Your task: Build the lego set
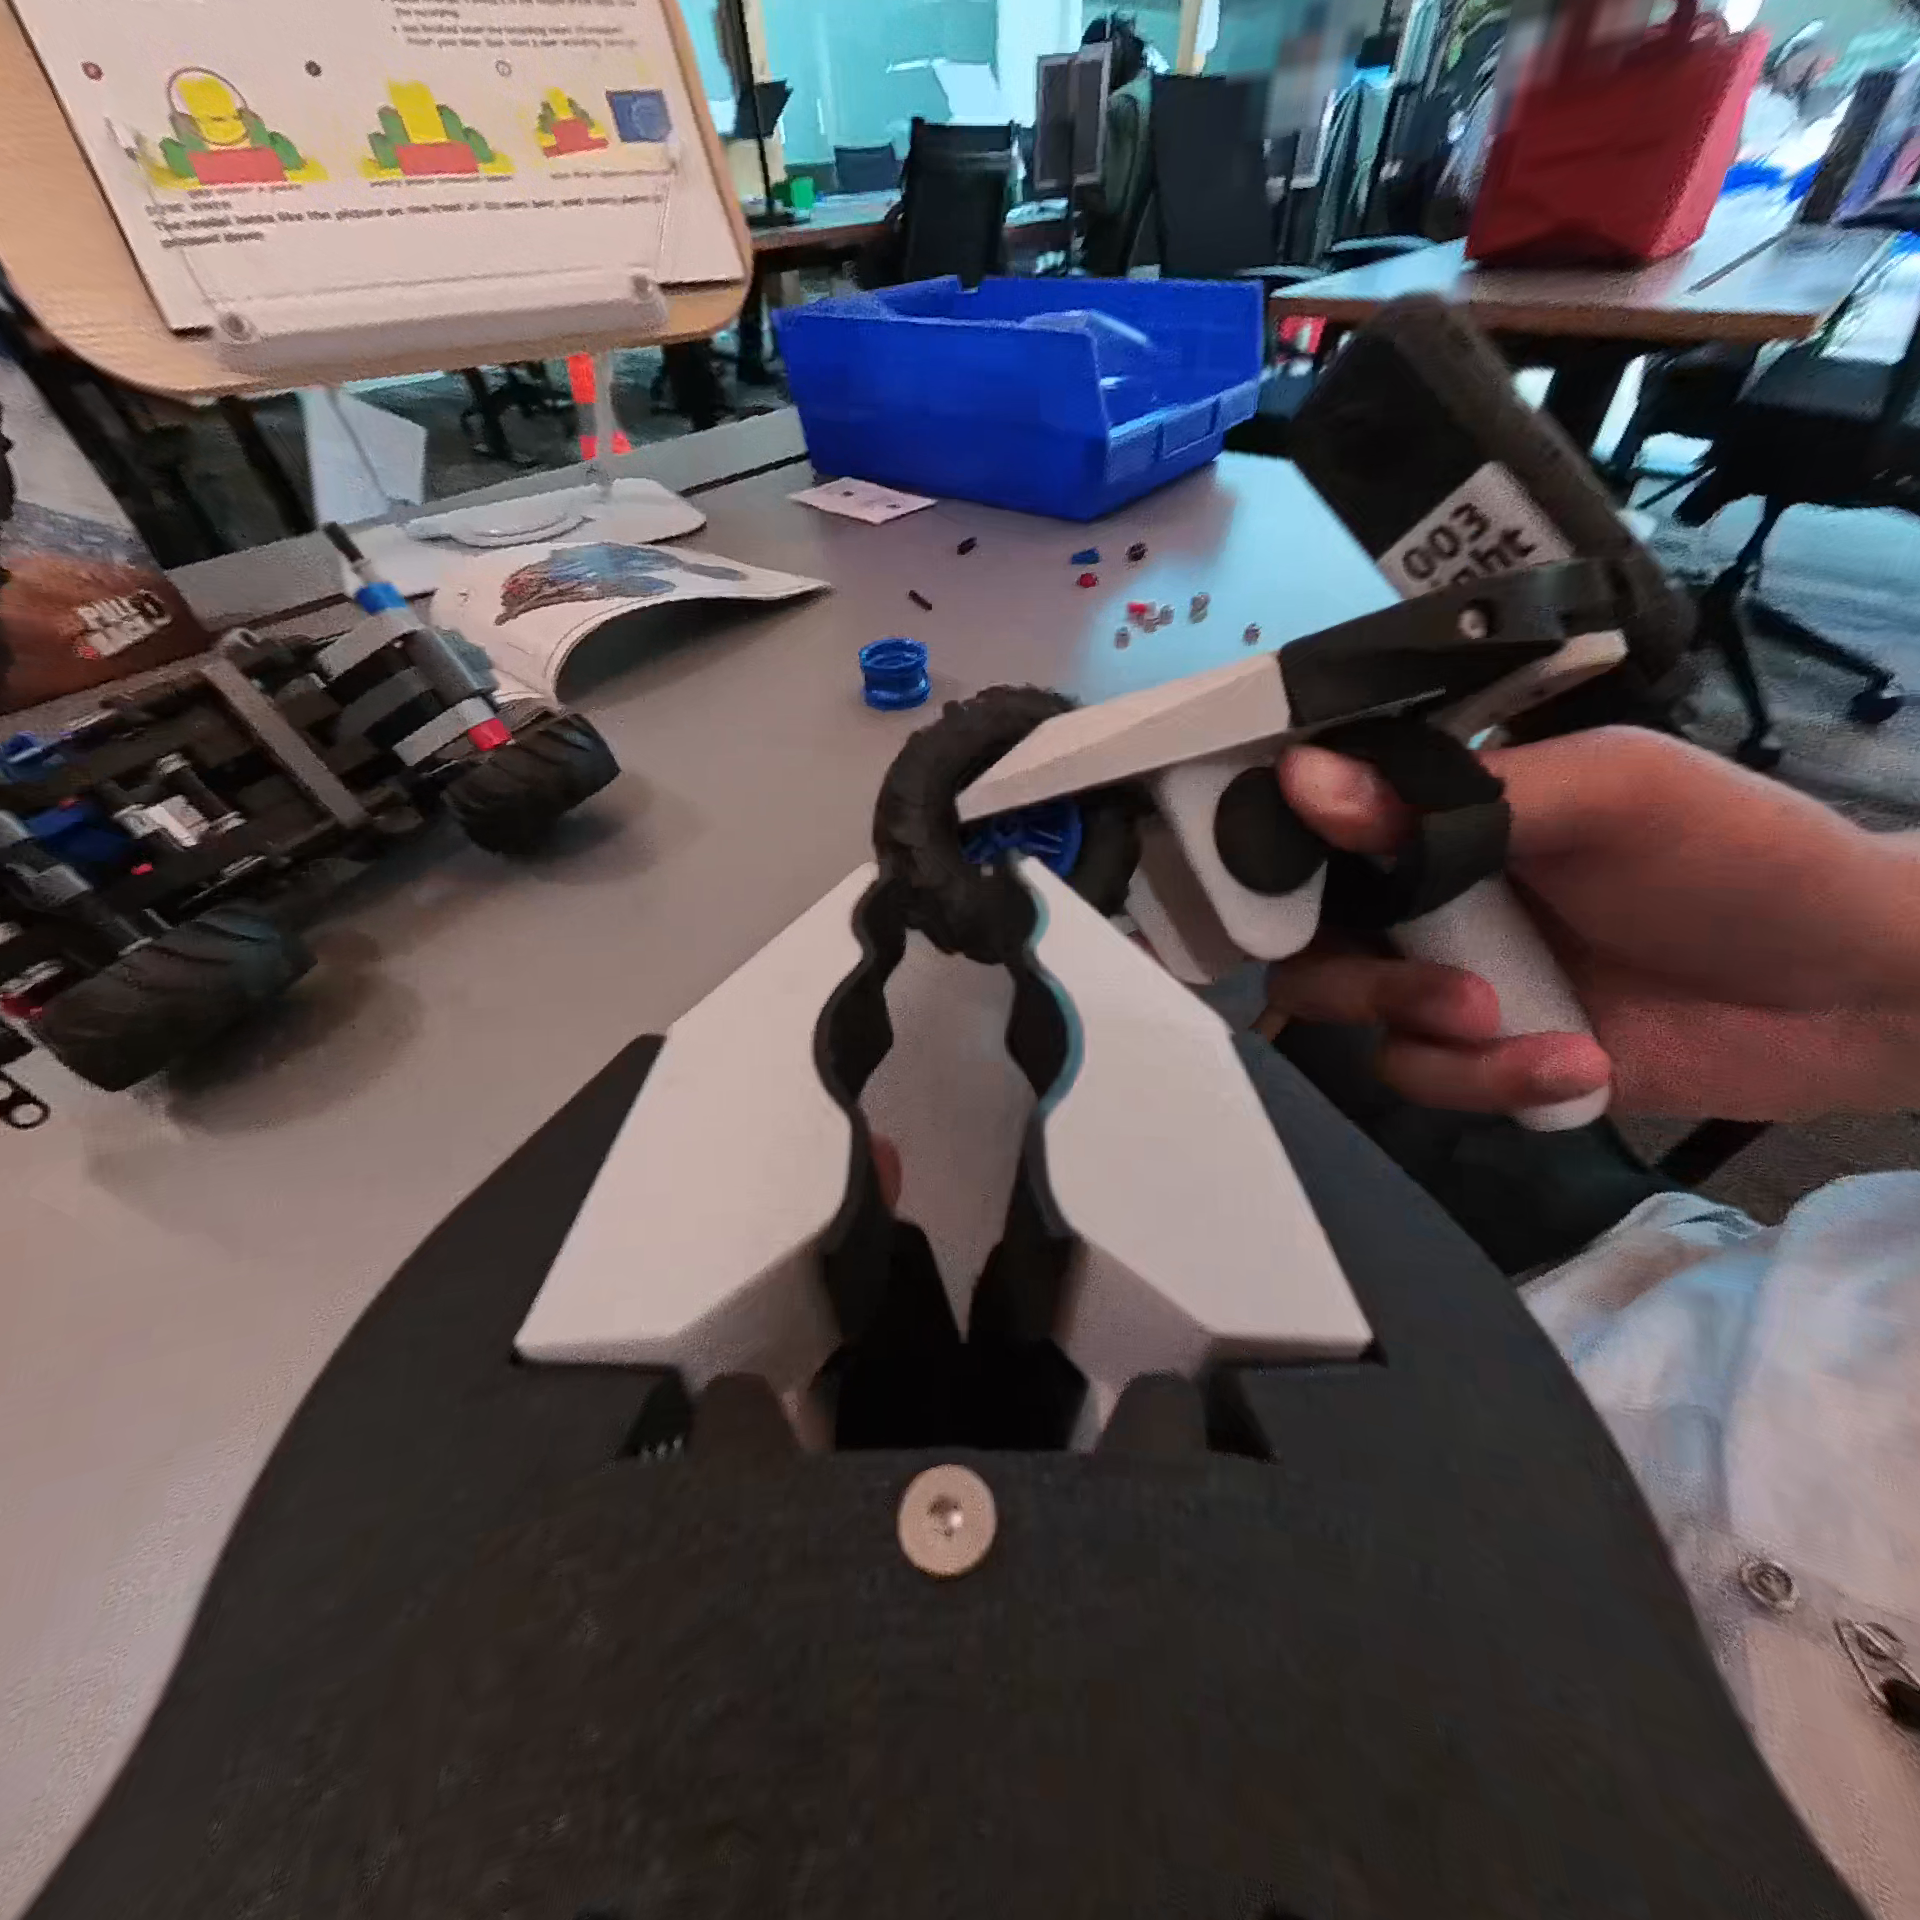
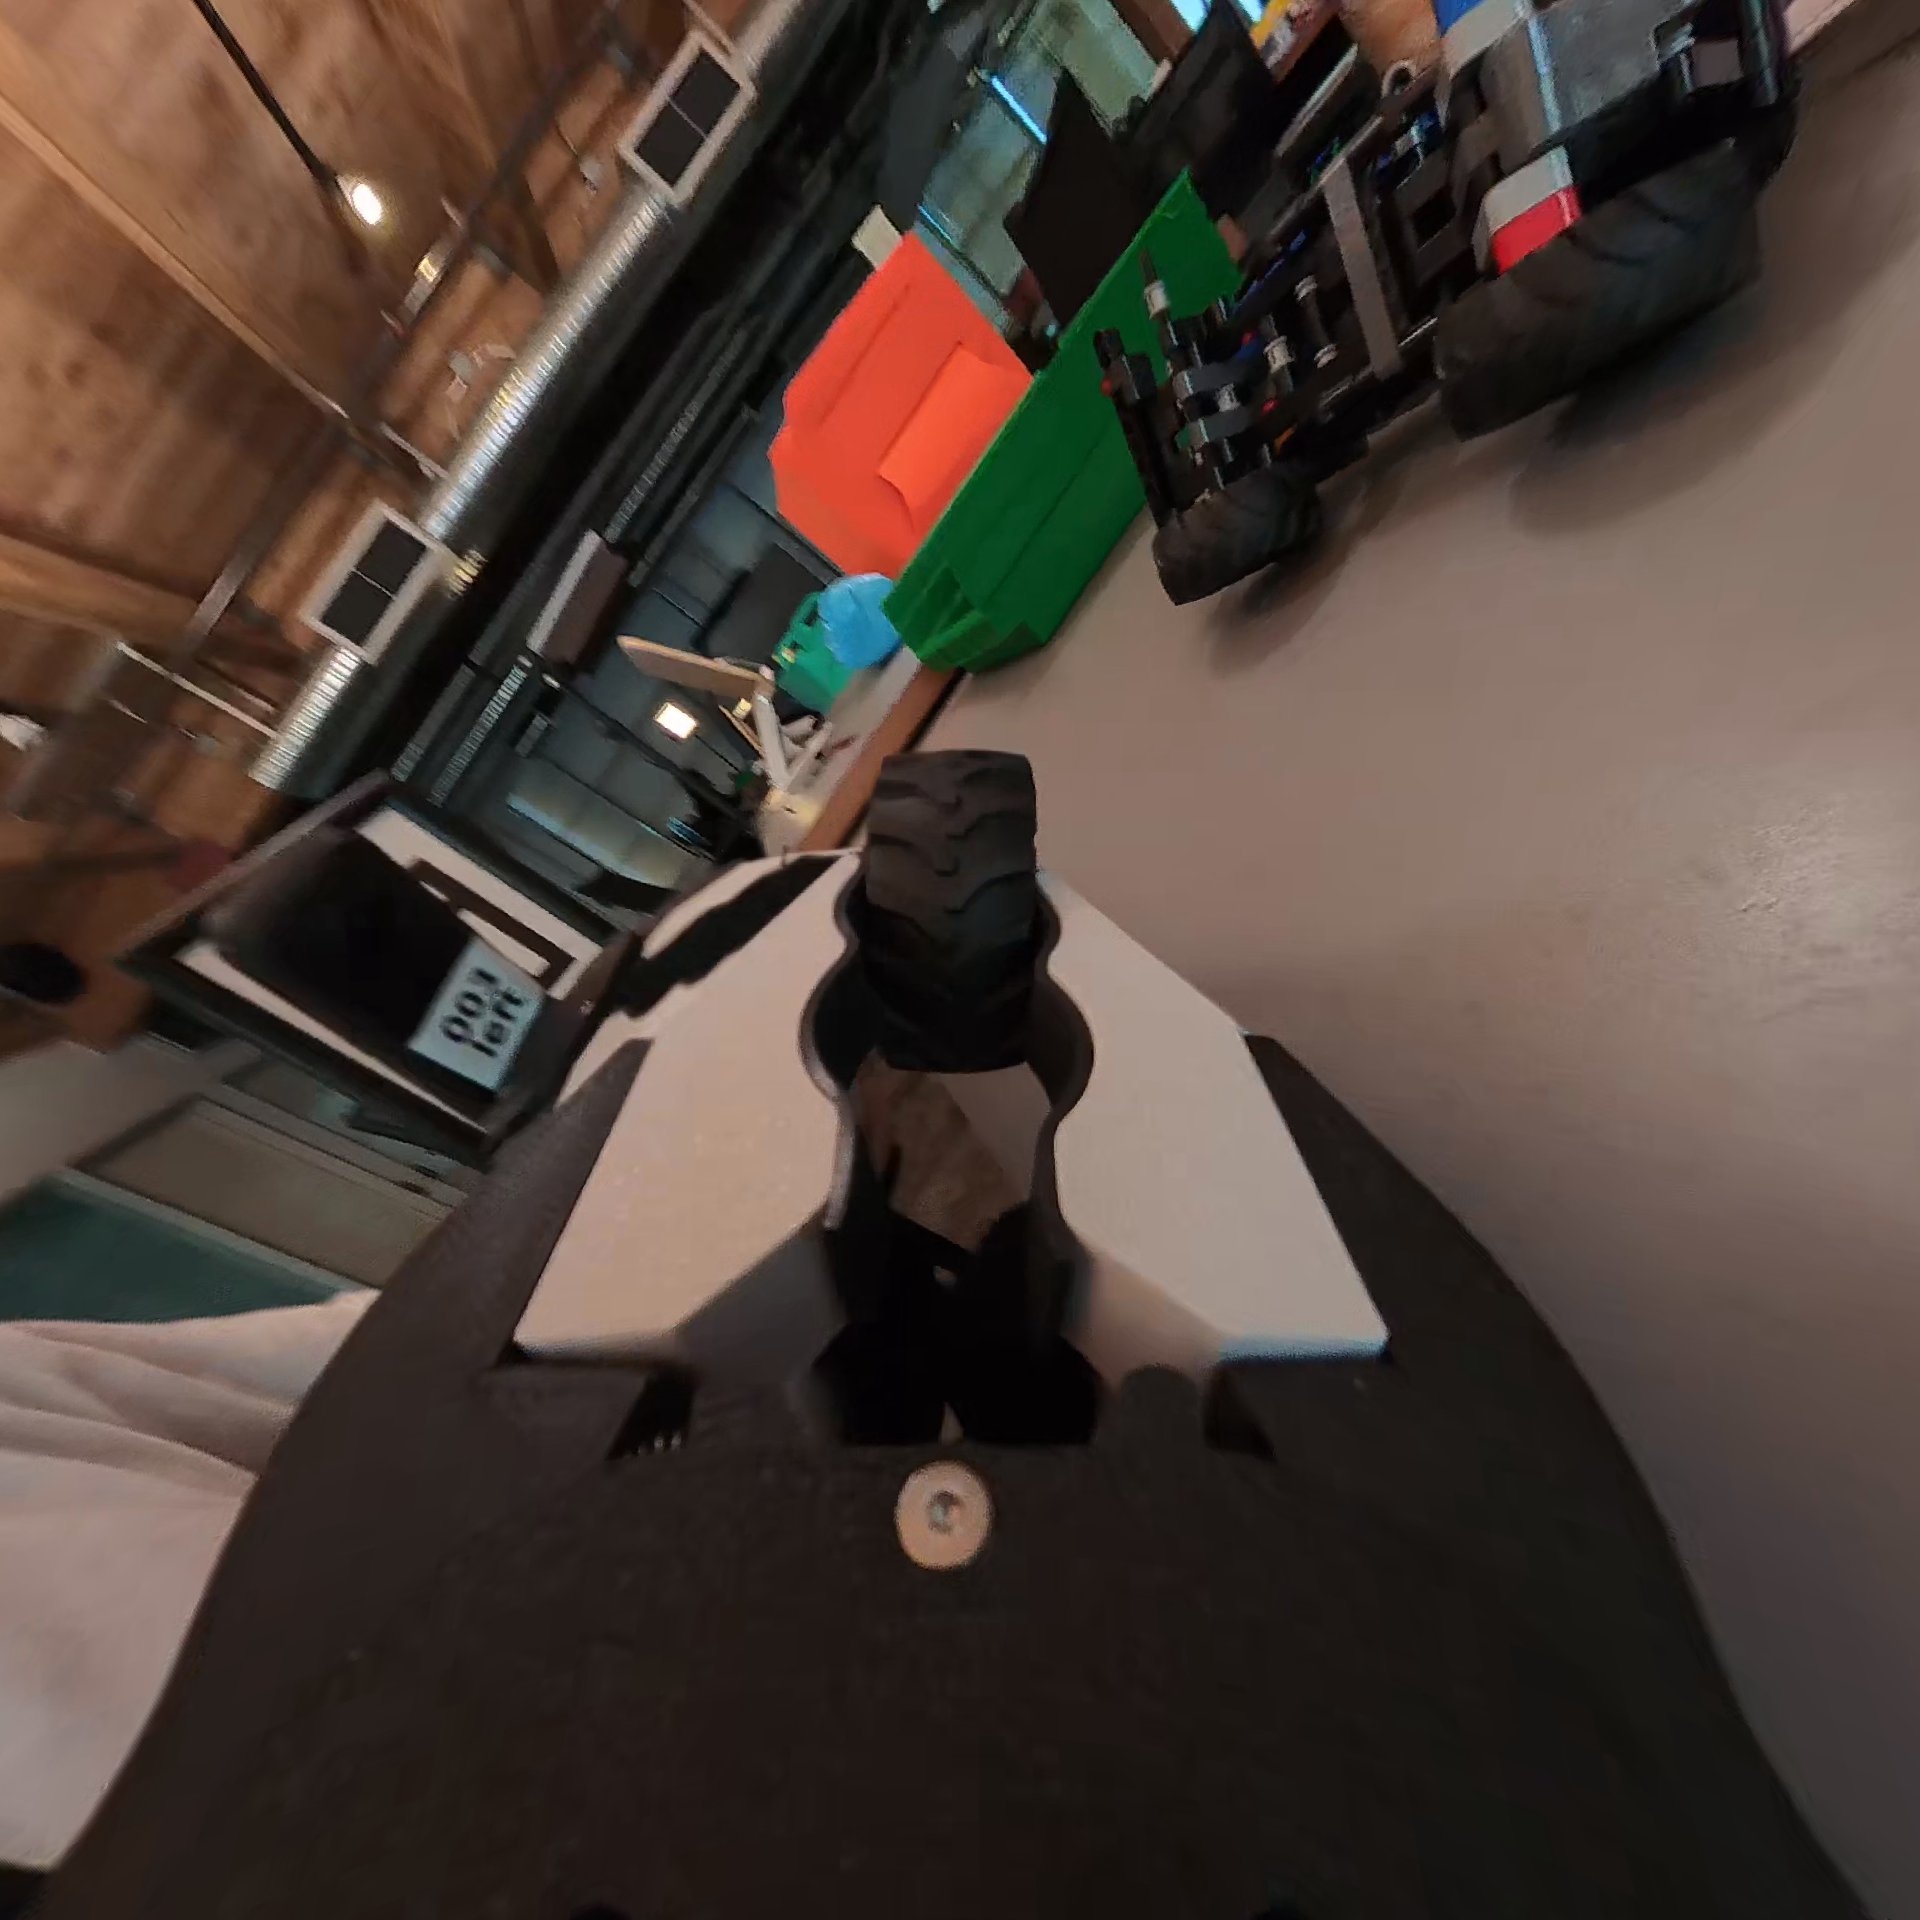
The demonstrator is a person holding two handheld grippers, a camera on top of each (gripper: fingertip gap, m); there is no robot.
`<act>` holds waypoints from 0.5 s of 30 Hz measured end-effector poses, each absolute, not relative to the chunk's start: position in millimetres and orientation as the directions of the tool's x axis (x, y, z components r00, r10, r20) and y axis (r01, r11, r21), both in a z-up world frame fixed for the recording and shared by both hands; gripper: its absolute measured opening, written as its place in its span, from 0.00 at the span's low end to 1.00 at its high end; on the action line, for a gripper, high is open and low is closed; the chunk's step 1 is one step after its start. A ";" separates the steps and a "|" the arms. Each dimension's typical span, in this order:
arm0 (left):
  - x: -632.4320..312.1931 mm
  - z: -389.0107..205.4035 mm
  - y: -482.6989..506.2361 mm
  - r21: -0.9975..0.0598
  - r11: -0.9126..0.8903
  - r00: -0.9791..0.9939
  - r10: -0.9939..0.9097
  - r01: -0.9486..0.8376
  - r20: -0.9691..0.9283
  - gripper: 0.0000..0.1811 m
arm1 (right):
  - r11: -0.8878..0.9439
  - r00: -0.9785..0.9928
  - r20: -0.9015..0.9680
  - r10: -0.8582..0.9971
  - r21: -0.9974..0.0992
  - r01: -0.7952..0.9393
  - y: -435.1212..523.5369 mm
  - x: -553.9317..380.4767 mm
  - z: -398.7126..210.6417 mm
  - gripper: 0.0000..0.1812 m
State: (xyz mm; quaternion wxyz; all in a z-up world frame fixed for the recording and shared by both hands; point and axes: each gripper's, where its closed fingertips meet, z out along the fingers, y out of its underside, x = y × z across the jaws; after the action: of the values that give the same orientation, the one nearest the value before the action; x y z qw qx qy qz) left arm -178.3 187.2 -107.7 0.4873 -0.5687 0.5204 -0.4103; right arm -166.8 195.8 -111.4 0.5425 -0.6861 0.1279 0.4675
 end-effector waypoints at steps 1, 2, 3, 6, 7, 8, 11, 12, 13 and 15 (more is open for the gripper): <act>-179.2 -109.4 186.8 -0.982 0.014 0.117 -0.992 -0.189 -0.037 0.18 | -0.379 0.478 -0.808 0.344 -0.585 -0.717 196.0 -166.0 -108.3 0.15; -177.3 -114.7 185.4 -0.976 0.037 0.109 -0.992 -0.215 -0.061 0.27 | -0.391 0.439 -0.832 0.340 -0.550 -0.738 196.5 -166.2 -108.3 0.15; -174.1 -120.1 181.3 -0.966 0.085 0.086 -0.990 -0.244 -0.109 0.38 | -0.404 0.410 -0.843 0.349 -0.530 -0.745 196.6 -169.1 -107.0 0.15; -168.4 -114.1 177.3 -0.937 0.275 0.107 -0.947 -0.216 -0.303 0.41 | -0.451 0.311 -0.869 0.384 -0.471 -0.759 193.9 -185.4 -98.4 0.13; -168.7 -108.7 177.8 -0.932 0.308 0.124 -0.934 -0.193 -0.334 0.37 | -0.458 0.290 -0.870 0.398 -0.462 -0.760 192.3 -190.1 -95.3 0.13; -169.8 -105.2 180.7 -0.927 0.327 0.140 -0.925 -0.181 -0.354 0.32 | -0.454 0.283 -0.871 0.402 -0.458 -0.764 191.2 -192.0 -93.5 0.13; -173.9 -104.6 179.9 -0.930 0.326 0.090 -0.934 -0.171 -0.345 0.31 | -0.479 0.306 -0.853 0.422 -0.496 -0.724 187.8 -197.5 -93.9 0.13; -174.9 -106.0 178.9 -0.929 0.326 0.070 -0.937 -0.176 -0.342 0.31 | -0.481 0.343 -0.834 0.432 -0.535 -0.694 187.7 -198.4 -95.5 0.15; -175.5 -108.8 178.7 -0.926 0.326 0.042 -0.940 -0.190 -0.340 0.31 | -0.481 0.405 -0.795 0.451 -0.599 -0.641 187.8 -198.2 -98.3 0.20; -177.8 -116.2 177.8 -0.925 0.314 -0.048 -0.949 -0.213 -0.311 0.31 | -0.405 0.631 -0.580 0.515 -0.814 -0.417 191.1 -188.4 -106.7 0.24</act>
State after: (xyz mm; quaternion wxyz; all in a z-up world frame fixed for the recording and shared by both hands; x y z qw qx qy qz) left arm -177.8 177.8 -116.2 0.5121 -0.4626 0.6281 -0.3595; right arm -188.4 191.1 -106.7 0.5442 -0.7208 -0.0342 0.4280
